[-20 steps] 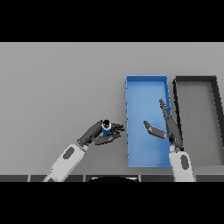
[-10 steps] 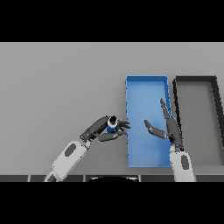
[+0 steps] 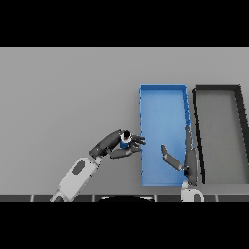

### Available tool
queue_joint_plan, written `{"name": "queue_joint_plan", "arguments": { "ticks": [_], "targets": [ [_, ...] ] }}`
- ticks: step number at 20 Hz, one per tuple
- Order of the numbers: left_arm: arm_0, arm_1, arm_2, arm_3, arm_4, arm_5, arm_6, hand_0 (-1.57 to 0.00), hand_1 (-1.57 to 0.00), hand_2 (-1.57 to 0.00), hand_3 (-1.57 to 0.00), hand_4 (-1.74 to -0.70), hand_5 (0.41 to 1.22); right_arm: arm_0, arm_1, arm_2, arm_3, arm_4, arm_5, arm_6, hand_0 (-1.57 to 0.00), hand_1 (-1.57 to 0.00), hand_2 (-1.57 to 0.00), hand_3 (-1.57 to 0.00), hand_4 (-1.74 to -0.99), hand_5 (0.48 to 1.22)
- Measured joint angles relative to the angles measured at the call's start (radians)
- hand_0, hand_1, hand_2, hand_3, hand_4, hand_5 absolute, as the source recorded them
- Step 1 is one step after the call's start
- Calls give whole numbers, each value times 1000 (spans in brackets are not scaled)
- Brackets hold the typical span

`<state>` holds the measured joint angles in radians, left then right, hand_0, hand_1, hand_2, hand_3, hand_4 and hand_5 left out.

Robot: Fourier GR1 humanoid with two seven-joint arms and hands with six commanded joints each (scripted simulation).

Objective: Pick up the blue pipe and place it into the blue bin.

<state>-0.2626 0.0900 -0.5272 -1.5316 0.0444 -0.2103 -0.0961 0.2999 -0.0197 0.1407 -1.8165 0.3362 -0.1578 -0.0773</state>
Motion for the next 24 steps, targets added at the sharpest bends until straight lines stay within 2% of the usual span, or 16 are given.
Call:
{"name": "queue_joint_plan", "arguments": {
  "ticks": [1, 4, 5, 6, 8, 9, 10, 12, 14, 16, 19, 21, 24],
  "targets": [
    [-5, 1, 8, -1, -3, -4, -2, -1571, -1571, -1571, -1571, -1475, 1221, 3, 0, -5, -10, -15, 4, -8, 1, -19, -18, 1, -1178, 569],
    [-5, -6, 18, 1, -13, -15, 7, -1571, -1571, -1571, -1571, -1475, 1221, -1, -3, -11, -74, -138, 76, -119, 1, -14, -25, 1, -1175, 592],
    [2, -11, 16, 2, -20, -17, 11, -1571, -1571, -1571, -1571, -1475, 1221, -3, -28, -12, -117, -166, 108, -139, 1, -11, -20, 1, -1169, 597],
    [1, -9, 22, -2, -23, -21, 6, -1571, -1571, -1571, -1571, -1474, 1221, -15, -49, -9, -156, -187, 134, -121, 1, -8, -16, 1, -1163, 592],
    [4, -13, 27, -21, -26, -26, 16, -1571, -1571, -1571, -1571, -1474, 1221, -39, -117, -2, -239, -215, 197, -45, 1, -5, -10, 1, -1171, 579],
    [6, -15, 26, -15, -39, -27, 22, -1571, -1571, -1571, -1571, -1473, 1221, -48, -140, 12, -272, -235, 232, 4, 1, -4, -8, 1, -1177, 567],
    [3, -13, 35, -19, -37, -31, 33, -1571, -1571, -1571, -1571, -1473, 1221, -72, -158, 27, -282, -242, 257, 95, 1, -3, -6, 1, -1185, 554],
    [12, -16, 37, -22, -37, -46, 31, -1571, -1571, -1571, -1571, -1473, 1221, -109, -196, 55, -287, -231, 301, 190, 1, -1, -3, 1, -1205, 539],
    [12, -27, 30, -29, -58, -47, 33, -1571, -1571, -1571, -1571, -1474, 1221, -157, -224, 87, -290, -228, 344, 221, 1, -1, -2, 1, -1230, 531],
    [9, -28, 38, -18, -73, -52, 27, -1571, -1571, -1571, -1571, -1474, 1221, -210, -218, 133, -294, -229, 371, 268, 1, 0, -1, 1, -1256, 523],
    [6, -33, 52, -26, -70, -62, 39, -1571, -1571, -1571, -1571, -1475, 1221, -294, -211, 169, -296, -236, 398, 350, 1, 0, 0, 1, -1239, 522],
    [17, -42, 44, -18, -85, -73, 32, -1571, -1571, -1571, -1571, -1475, 1221, -324, -196, 190, -286, -265, 431, 377, 1, 1, 0, 1, -1227, 528],
    [5, -57, 58, -21, -83, -84, 52, -1571, -1571, -1571, -1571, -1473, 1221, -425, -188, 206, -278, -297, 460, 412, 1, 1, 1, 1, -1209, 517]
  ]
}}
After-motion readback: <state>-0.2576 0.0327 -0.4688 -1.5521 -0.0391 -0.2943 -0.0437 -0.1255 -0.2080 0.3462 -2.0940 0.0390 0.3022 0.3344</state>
